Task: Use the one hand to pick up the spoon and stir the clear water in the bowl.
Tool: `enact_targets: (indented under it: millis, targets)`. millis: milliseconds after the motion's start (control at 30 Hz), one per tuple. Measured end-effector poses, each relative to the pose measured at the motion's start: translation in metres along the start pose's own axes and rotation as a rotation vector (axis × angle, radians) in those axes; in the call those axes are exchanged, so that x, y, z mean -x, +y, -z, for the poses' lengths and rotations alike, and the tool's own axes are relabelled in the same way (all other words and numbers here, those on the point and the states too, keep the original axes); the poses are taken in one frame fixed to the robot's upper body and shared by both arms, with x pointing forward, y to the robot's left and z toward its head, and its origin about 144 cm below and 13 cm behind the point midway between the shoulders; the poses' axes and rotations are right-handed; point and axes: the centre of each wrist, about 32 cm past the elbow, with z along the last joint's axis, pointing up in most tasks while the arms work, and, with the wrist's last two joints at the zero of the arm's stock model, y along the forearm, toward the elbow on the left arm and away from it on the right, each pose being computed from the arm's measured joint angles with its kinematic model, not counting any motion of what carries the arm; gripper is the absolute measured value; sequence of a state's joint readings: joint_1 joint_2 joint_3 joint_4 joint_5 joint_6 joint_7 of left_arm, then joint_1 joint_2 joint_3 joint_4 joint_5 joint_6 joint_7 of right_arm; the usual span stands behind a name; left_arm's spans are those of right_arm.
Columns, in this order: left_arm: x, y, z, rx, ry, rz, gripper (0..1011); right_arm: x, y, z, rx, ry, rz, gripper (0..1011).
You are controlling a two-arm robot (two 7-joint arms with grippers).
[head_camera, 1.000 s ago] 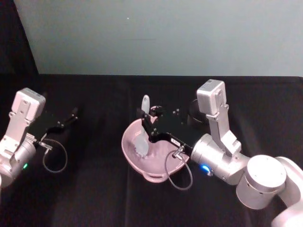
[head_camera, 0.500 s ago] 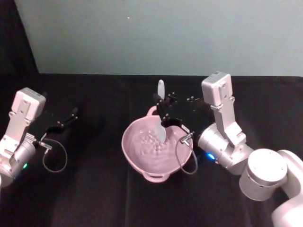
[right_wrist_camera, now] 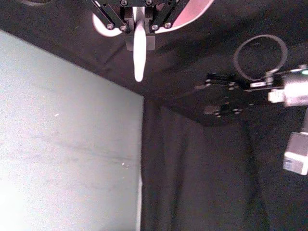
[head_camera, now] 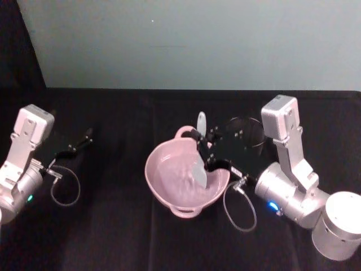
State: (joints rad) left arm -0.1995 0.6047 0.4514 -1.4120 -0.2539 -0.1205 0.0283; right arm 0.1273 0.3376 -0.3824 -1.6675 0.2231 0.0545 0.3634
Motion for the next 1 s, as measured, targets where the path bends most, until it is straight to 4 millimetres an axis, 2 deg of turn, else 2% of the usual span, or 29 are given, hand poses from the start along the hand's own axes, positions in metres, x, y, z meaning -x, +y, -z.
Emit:
enact_targets:
  millis: [167, 333, 633, 1000]
  targets:
    - [0.0, 0.0, 0.0, 0.0, 0.0, 0.0, 1011, 0.01, -0.006, 0.0, 0.008, 0.057, -0.048, 120]
    - [0.0, 0.0, 0.0, 0.0, 0.0, 0.0, 1011, 0.02, -0.004, 0.002, -0.009, 0.086, -0.081, 120]
    - [0.0, 0.0, 0.0, 0.0, 0.0, 0.0, 1011, 0.032, 0.019, 0.009, -0.067, 0.107, -0.102, 120]
    - [0.0, 0.0, 0.0, 0.0, 0.0, 0.0, 1011, 0.029, 0.05, 0.021, -0.116, 0.085, -0.034, 120]
